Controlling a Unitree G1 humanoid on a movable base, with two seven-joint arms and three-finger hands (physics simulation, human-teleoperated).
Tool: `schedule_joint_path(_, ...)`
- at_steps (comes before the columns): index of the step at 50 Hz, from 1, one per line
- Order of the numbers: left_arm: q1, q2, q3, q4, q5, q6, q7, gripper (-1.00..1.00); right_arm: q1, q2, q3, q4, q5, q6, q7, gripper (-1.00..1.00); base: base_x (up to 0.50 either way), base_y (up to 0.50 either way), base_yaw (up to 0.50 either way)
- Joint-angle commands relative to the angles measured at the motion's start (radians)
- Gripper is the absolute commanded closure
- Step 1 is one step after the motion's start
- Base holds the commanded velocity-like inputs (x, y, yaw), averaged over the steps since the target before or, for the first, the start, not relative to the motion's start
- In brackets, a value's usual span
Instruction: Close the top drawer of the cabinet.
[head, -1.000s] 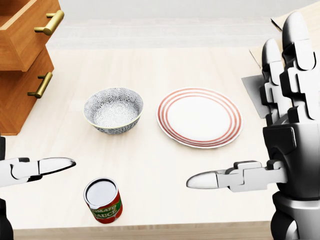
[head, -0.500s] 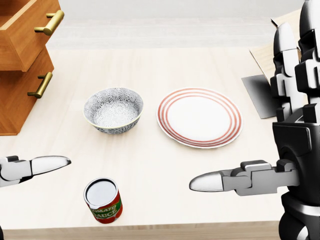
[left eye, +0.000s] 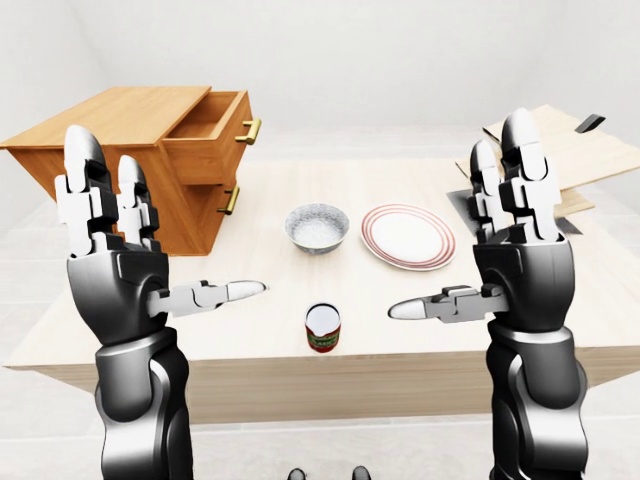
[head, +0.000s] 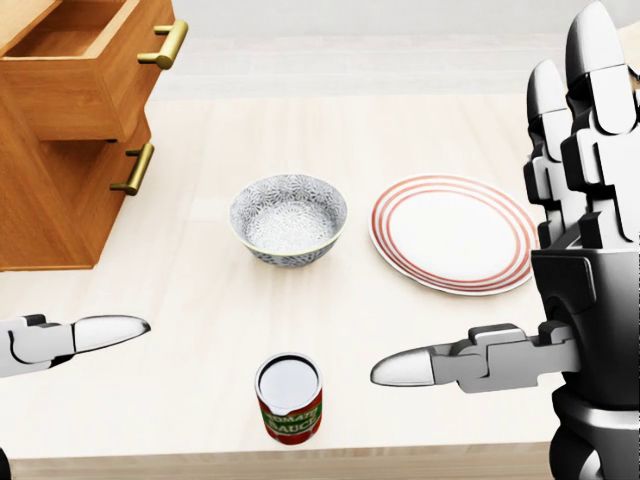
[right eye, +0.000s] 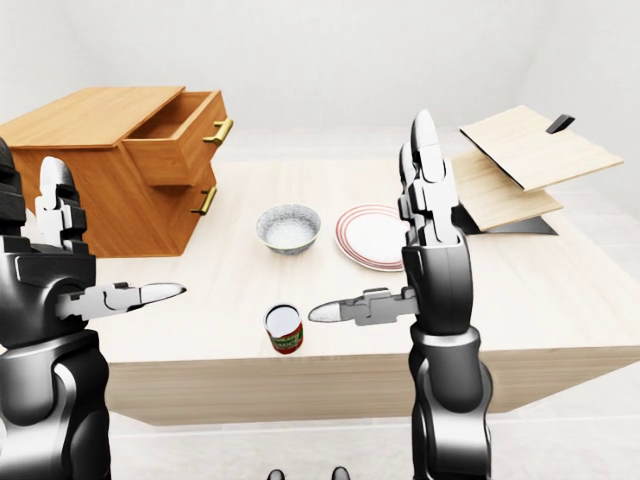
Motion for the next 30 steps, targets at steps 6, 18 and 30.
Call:
schedule_joint_path(6, -0.003, -0.004, 0.001, 0.014, 0.002, 0.0, 0.001, -1.0, 0.003, 0.007, -0.001, 0.001, -0.029, 0.0, 0.016, -1.0, 0.0, 0.5, 0.0)
schedule_joint_path(18, 0.0, -0.002, -0.007, 0.002, 0.004, 0.0, -0.003, -1.0, -0.006, 0.006, -0.004, -0.001, -0.028, 0.0, 0.025, -1.0, 0.0, 0.5, 0.0)
schedule_joint_path(30, 0.014, -0.008, -0.012, 0.037, 0.017, 0.0, -0.01, -1.0, -0.004, 0.013, -0.004, -0.019, -0.006, 0.0, 0.037, -1.0, 0.0, 0.5, 0.0)
